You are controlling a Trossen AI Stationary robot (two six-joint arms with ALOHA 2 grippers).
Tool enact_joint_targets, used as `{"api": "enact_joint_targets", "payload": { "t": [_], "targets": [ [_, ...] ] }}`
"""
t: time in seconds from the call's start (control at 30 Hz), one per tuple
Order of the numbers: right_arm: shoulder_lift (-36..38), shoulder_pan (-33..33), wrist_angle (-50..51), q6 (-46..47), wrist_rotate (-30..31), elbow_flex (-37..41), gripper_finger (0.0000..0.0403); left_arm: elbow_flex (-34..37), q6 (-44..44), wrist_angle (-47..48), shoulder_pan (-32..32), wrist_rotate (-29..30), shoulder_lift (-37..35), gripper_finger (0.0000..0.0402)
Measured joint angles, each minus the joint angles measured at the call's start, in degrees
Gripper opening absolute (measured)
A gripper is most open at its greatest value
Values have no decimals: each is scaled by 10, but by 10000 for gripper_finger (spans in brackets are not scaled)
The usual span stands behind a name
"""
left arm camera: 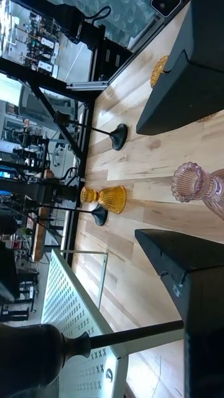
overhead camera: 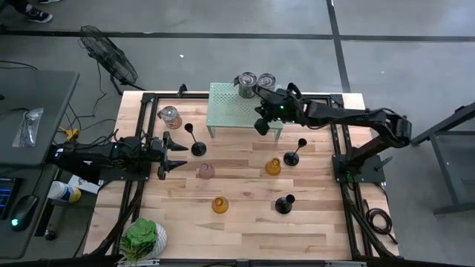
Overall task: Pick & Place candle stick holders
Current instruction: Put the scented candle on the shelf
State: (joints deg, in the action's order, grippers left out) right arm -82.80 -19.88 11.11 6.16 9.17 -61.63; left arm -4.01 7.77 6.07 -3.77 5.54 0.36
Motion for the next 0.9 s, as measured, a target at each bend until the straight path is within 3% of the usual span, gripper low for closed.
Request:
{"api": "enact_joint_targets", "payload": {
  "t": [0.3, 0.9],
  "targets": [
    [83, 16, 123, -4, -56, 3, 3, 0, 0, 0, 0, 0, 0, 255],
    [356, 54, 127, -63, -163, 169, 3, 0, 0, 0, 0, 0, 0, 255]
  ]
}}
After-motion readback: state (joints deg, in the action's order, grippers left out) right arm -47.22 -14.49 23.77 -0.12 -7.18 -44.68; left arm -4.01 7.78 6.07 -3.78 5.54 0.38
